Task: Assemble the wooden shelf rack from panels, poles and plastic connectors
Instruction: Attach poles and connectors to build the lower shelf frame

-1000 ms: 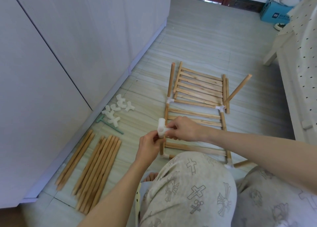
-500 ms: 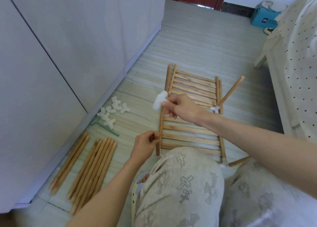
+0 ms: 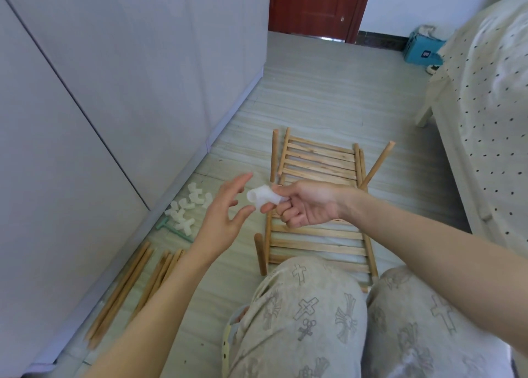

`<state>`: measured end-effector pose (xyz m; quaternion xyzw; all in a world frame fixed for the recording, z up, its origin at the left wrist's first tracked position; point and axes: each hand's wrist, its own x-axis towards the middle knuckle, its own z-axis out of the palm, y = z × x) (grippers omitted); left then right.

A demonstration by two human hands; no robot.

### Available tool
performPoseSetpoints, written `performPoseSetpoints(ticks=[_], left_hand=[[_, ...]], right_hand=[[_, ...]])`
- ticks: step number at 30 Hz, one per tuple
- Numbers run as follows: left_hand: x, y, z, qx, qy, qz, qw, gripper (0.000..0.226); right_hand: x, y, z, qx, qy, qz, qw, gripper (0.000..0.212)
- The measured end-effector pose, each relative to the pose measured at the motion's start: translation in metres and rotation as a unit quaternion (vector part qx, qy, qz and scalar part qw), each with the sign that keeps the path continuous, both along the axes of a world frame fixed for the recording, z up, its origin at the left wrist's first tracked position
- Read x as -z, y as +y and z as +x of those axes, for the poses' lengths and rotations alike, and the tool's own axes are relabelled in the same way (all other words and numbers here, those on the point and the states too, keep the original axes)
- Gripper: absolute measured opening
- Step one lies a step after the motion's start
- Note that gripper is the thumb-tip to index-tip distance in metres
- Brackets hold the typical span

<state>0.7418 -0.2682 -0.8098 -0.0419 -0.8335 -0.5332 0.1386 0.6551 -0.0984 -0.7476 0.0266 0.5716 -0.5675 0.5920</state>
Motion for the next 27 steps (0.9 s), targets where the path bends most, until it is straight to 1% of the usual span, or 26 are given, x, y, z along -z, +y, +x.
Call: performPoseSetpoints(ticks=[2,3,5,7,9,11,12,15,17,20,22,24,27], left_hand=[[-0.011,0.000,-0.002,0.029,0.001,-0.029,0.999,0.040],[-0.014,0.000,-0.002,0.030,-0.003,-0.033,0.999,0.034],[-0.016,0.001,-0.003,0.007,-0.007,-0.033,0.999,0.027],[-0.014,0.005,-0.004,-0.021,-0.012,-0.043,0.999,0.022],[-0.007,0.011,-0.003,-0.053,-0.028,-0.048,0.997,0.014],[0.003,0.017,0.000,-0.078,-0.060,-0.044,0.994,0.013],[0.009,0.018,0.002,-0.085,-0.079,-0.039,0.992,0.015],[0.024,0.018,0.009,-0.111,-0.129,-0.002,0.985,0.021],[0.033,0.020,0.013,-0.130,-0.158,0.023,0.979,0.018],[0.041,0.027,0.018,-0.161,-0.166,0.033,0.972,0.015],[0.042,0.033,0.020,-0.171,-0.163,0.032,0.971,0.016],[0.042,0.037,0.021,-0.175,-0.168,0.038,0.970,0.017],[0.041,0.036,0.022,-0.152,-0.176,0.067,0.970,0.014]], right_hand=[[-0.001,0.003,0.000,-0.015,0.016,0.006,1.000,0.040],[0.000,0.003,0.000,-0.014,0.038,0.013,0.999,0.040],[0.002,0.000,0.002,0.027,0.109,0.031,0.993,0.037],[0.006,-0.005,0.005,0.085,0.188,0.059,0.977,0.029],[0.010,-0.008,0.008,0.093,0.241,0.091,0.962,0.021],[0.015,-0.010,0.012,0.067,0.266,0.116,0.955,0.015],[0.017,-0.011,0.013,0.057,0.271,0.127,0.953,0.016],[0.024,-0.018,0.016,0.004,0.285,0.175,0.942,0.024],[0.028,-0.019,0.018,-0.061,0.291,0.213,0.931,0.026],[0.033,-0.019,0.021,-0.142,0.277,0.216,0.925,0.029],[0.036,-0.018,0.022,-0.164,0.296,0.216,0.916,0.028],[0.040,-0.018,0.022,-0.175,0.327,0.220,0.902,0.022],[0.044,-0.014,0.022,-0.195,0.361,0.220,0.885,0.017]])
